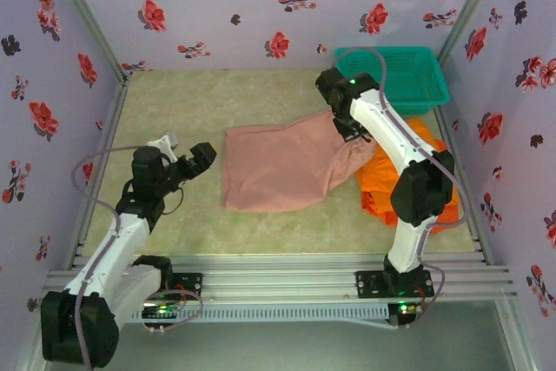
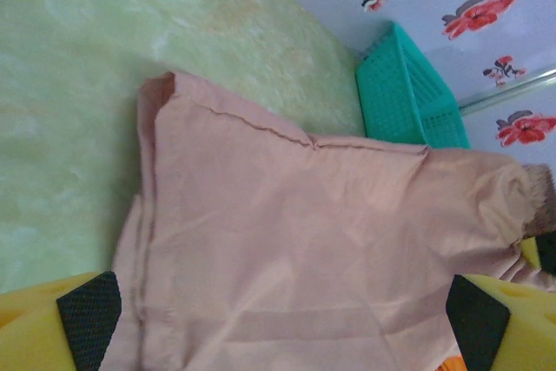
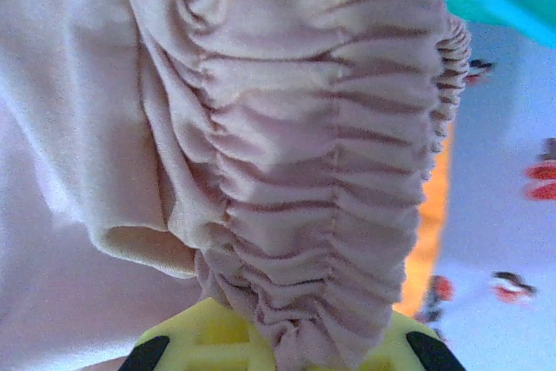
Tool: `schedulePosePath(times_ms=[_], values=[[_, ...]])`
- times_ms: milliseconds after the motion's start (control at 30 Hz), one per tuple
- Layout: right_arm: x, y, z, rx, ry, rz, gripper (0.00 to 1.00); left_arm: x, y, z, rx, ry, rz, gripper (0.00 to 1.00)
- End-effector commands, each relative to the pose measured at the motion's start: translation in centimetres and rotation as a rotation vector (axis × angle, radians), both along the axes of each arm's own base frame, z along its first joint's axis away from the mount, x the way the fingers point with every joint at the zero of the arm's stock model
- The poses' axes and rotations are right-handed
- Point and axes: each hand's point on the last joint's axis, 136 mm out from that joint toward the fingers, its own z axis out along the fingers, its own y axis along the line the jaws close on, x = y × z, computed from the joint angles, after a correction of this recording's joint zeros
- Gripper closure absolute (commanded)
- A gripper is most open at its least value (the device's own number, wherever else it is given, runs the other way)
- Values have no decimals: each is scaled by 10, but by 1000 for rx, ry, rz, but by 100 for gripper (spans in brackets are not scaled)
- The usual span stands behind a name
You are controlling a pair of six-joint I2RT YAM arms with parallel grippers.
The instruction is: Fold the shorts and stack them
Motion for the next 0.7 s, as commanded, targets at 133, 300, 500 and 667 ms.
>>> schedulePosePath(times_ms=[133, 300, 500, 667], values=[[12, -16, 40, -234, -32, 29, 100, -4, -19, 0, -23, -16, -63, 1], [17, 13, 42, -271, -48, 75, 100, -5, -27, -6, -23, -4, -84, 1], [13, 58, 37, -302, -40, 132, 100, -7, -28, -14, -16, 10, -84, 1], [10, 99, 25, -299, -61, 181, 100, -8, -27, -21, -17, 24, -75, 0]])
